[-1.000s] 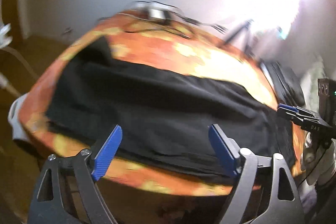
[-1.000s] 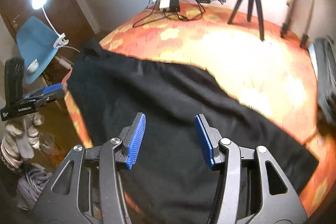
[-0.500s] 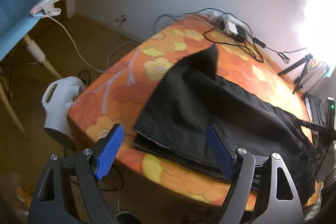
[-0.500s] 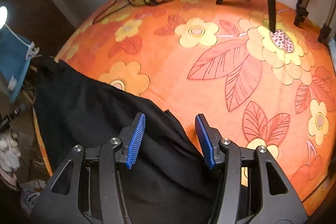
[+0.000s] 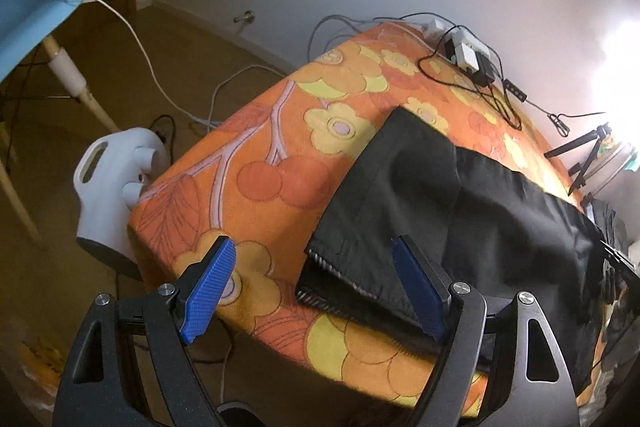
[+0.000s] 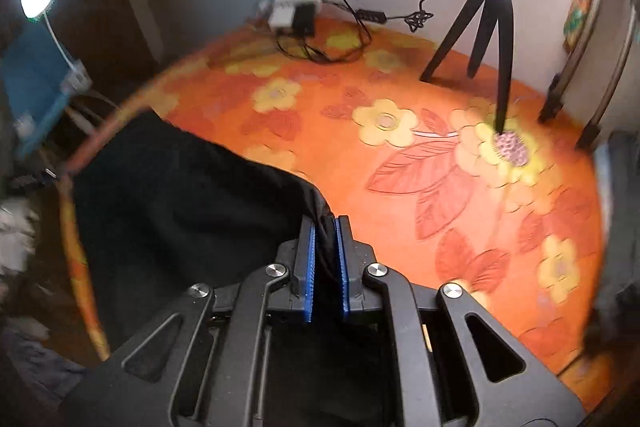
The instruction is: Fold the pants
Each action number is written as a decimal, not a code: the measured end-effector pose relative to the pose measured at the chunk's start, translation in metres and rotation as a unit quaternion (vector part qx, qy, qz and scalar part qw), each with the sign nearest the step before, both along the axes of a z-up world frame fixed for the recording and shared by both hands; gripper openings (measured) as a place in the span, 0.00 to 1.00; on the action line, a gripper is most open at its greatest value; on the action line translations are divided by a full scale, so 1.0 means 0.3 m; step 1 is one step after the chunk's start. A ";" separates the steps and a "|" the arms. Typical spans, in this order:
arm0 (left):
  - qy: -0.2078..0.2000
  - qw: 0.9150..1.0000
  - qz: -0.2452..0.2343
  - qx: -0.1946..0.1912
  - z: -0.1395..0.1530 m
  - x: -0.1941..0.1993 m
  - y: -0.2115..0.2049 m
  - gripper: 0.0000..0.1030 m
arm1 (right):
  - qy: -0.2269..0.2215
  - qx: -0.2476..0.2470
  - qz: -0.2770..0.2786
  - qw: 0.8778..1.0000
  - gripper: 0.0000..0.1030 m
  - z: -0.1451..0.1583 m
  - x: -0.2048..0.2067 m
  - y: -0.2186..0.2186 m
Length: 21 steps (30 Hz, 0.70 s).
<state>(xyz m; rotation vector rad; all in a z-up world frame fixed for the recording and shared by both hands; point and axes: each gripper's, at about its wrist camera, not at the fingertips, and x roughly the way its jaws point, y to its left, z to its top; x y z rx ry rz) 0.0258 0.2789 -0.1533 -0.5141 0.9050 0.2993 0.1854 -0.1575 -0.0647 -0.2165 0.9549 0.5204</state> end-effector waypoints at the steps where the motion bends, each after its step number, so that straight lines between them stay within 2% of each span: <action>1: 0.001 1.000 -0.001 -0.001 0.001 -0.002 0.000 0.78 | 0.009 -0.012 -0.004 1.000 0.17 -0.009 0.012 0.012; 3: -0.001 1.000 0.000 0.001 0.013 -0.013 0.002 0.78 | 0.011 -0.025 -0.020 0.999 0.38 -0.004 0.021 0.030; 5: -0.006 1.000 0.003 0.005 0.026 -0.023 0.011 0.78 | -0.018 -0.018 -0.029 0.999 0.46 0.032 -0.005 0.036; 7: -0.013 1.000 0.007 -0.004 0.033 -0.034 0.026 0.78 | -0.035 -0.018 -0.019 0.999 0.46 0.069 -0.054 0.065; 12: -0.020 0.999 0.008 -0.032 0.019 -0.051 0.043 0.71 | -0.018 0.009 0.080 0.997 0.46 0.090 -0.283 0.177; 14: -0.018 0.999 0.004 -0.042 0.004 -0.050 0.038 0.68 | -0.003 0.011 0.117 0.993 0.46 0.060 -0.392 0.219; 18: -0.016 0.999 -0.006 -0.051 -0.011 -0.041 0.024 0.64 | 0.034 0.017 0.141 0.989 0.46 -0.030 -0.540 0.248; 21: -0.012 0.999 -0.012 -0.051 -0.019 -0.032 0.008 0.61 | 0.030 -0.009 0.148 0.988 0.46 -0.081 -0.603 0.268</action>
